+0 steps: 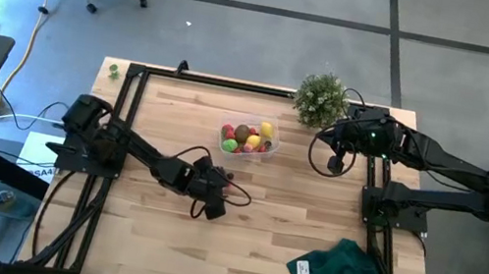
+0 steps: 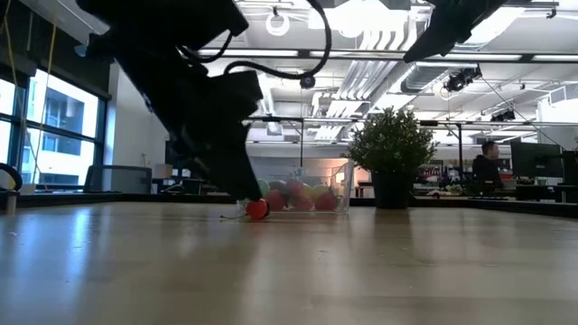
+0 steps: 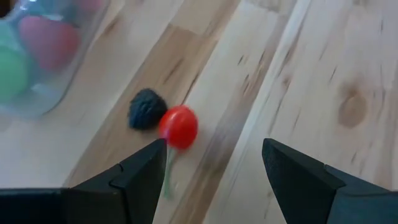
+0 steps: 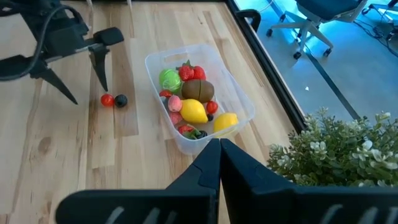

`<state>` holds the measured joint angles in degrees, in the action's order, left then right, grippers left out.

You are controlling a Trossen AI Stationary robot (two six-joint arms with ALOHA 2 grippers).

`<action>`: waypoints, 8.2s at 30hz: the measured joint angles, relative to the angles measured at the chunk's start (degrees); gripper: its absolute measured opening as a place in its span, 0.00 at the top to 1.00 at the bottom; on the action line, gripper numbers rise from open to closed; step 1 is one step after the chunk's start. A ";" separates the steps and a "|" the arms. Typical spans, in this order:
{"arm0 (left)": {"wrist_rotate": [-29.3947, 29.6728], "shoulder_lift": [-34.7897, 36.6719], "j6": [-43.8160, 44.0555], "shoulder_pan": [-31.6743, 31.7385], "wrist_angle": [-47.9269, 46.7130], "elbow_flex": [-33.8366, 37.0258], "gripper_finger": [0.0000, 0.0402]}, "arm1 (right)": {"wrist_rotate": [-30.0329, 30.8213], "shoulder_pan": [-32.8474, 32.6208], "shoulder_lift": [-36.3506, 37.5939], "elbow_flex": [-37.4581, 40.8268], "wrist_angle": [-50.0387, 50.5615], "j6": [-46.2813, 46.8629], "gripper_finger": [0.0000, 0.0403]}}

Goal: Pick and placing Produce into tupperware
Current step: Put the red cherry into the transparent bin, then put the blackberry into the transparent bin

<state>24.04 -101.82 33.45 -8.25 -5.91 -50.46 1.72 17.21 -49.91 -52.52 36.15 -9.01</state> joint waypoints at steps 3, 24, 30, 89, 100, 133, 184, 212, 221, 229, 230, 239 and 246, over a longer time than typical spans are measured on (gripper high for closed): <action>0.29 -0.57 0.02 0.00 0.23 0.10 0.37 | -0.02 0.02 0.02 -0.01 -0.08 0.01 1.00; 2.92 -6.40 -0.02 0.50 10.25 -0.03 0.37 | -0.02 0.00 0.00 0.01 -0.01 -0.01 1.00; 2.16 -6.94 -3.26 2.72 13.07 -0.02 0.37 | -0.01 0.00 0.00 0.00 0.01 0.00 1.00; -7.62 -4.56 -14.32 4.11 13.45 -1.26 0.71 | -0.01 0.02 0.02 0.00 0.01 0.01 1.00; 0.27 6.83 -26.60 4.61 13.21 -5.45 0.71 | 0.02 0.02 0.04 -0.01 0.08 0.00 1.00; -27.66 -12.48 -48.17 33.97 -20.98 -36.52 0.71 | 0.00 0.00 0.00 -0.01 -0.01 -0.01 1.00; -14.51 7.96 -45.87 24.82 -35.79 -36.52 0.63 | 0.00 0.00 0.02 -0.01 0.02 -0.01 1.00; -6.75 10.98 -8.95 3.78 -5.48 -2.22 0.63 | -0.02 0.00 0.00 -0.01 -0.01 -0.01 1.00; -1.91 10.40 -11.38 5.07 3.62 5.98 0.63 | -0.02 0.00 0.02 -0.01 0.00 -0.01 1.00; -9.71 7.23 -17.97 10.22 10.43 7.15 0.63 | -0.01 0.02 0.02 -0.01 -0.01 0.01 1.00; -10.72 6.62 -18.11 10.75 10.95 7.15 0.63 | -0.02 0.00 0.02 -0.01 0.01 -0.01 1.00; -14.34 3.46 -21.56 12.52 16.42 7.15 0.63 | 0.00 0.00 0.02 -0.01 -0.01 -0.01 1.00; -13.66 3.46 -22.17 12.52 16.57 7.15 0.62 | -0.02 0.00 0.02 -0.01 -0.01 0.01 1.00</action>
<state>10.38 -98.37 11.28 4.27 10.66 -43.31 1.70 17.21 -49.89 -52.53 36.14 -9.00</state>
